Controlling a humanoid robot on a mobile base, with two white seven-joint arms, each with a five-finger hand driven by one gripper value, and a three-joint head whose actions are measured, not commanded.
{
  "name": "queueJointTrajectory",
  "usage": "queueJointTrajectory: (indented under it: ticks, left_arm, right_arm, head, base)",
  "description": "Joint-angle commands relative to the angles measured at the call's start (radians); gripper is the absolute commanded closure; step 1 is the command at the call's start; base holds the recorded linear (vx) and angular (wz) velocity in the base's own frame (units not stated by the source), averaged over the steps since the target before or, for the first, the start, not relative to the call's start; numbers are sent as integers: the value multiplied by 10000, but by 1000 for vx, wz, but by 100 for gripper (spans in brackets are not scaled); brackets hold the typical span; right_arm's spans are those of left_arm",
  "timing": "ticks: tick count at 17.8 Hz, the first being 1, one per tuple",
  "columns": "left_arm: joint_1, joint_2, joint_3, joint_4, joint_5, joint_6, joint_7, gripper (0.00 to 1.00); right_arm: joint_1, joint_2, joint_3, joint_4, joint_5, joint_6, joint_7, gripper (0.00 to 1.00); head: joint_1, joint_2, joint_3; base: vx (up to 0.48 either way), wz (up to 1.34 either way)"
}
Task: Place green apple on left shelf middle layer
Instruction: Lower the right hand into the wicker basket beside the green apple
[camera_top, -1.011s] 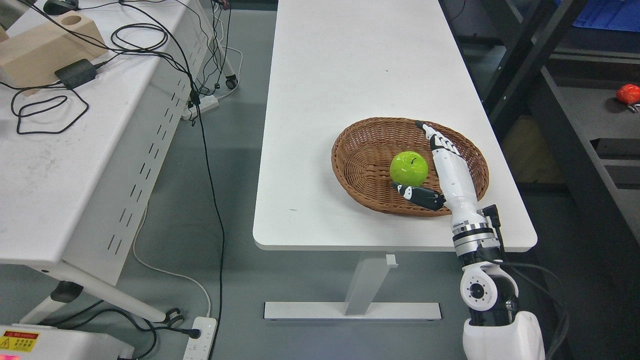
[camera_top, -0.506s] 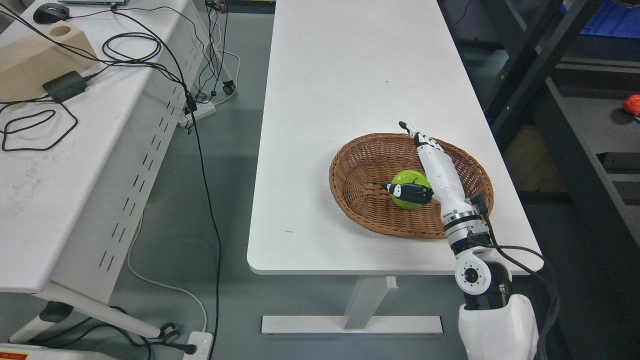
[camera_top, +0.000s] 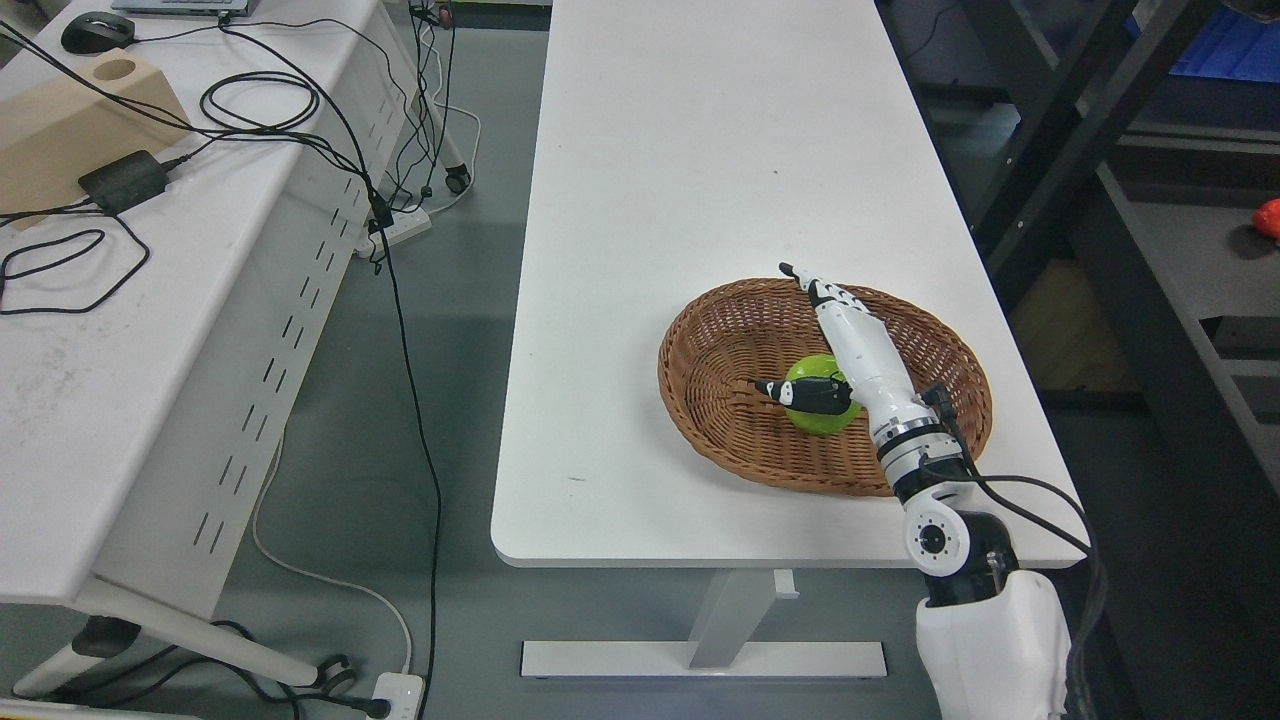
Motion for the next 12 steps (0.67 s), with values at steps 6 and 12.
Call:
queueJointTrajectory:
  ticks: [6, 12]
  left_arm:
    - [0, 175, 0, 0, 0, 2, -7, 0]
    - [0, 175, 0, 0, 0, 2, 9, 0]
  right_arm:
    - [148, -2013, 696, 594, 235, -96, 10, 1]
    - [148, -1998, 835, 594, 280, -142, -66, 10]
  head:
    - [0, 0, 0]
    - [0, 0, 0]
  base:
    - [0, 0]
    - [0, 0]
